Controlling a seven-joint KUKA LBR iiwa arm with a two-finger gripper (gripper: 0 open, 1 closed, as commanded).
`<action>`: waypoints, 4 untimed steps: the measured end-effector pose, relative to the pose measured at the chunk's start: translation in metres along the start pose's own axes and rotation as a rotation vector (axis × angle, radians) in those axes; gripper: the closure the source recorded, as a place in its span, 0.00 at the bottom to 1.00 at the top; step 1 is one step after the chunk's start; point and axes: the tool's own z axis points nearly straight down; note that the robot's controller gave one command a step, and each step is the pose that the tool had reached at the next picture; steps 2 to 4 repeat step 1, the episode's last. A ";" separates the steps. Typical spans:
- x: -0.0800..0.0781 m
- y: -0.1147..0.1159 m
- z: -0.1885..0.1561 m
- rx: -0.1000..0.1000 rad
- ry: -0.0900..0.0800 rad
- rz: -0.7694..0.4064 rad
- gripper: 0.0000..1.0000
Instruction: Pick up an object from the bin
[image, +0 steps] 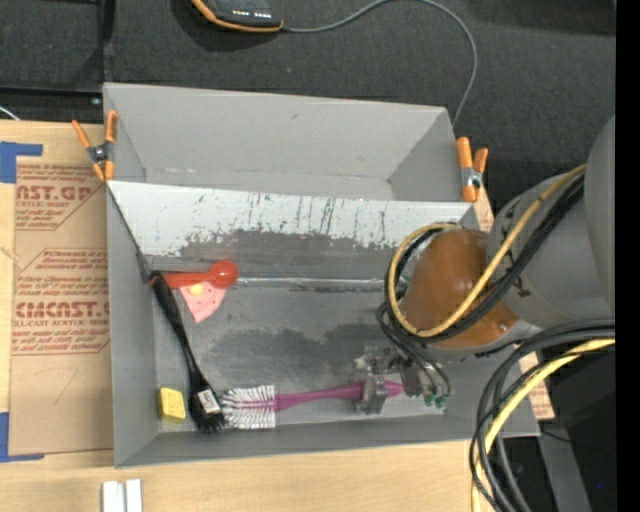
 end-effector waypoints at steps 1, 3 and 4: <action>-0.001 0.000 -0.020 -0.001 0.014 -0.005 1.00; -0.001 0.000 -0.020 -0.001 0.014 -0.005 1.00; -0.001 0.000 -0.020 -0.001 0.014 -0.005 1.00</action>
Offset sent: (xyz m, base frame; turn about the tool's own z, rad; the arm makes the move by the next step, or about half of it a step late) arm 0.0227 0.0436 0.0564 -0.2500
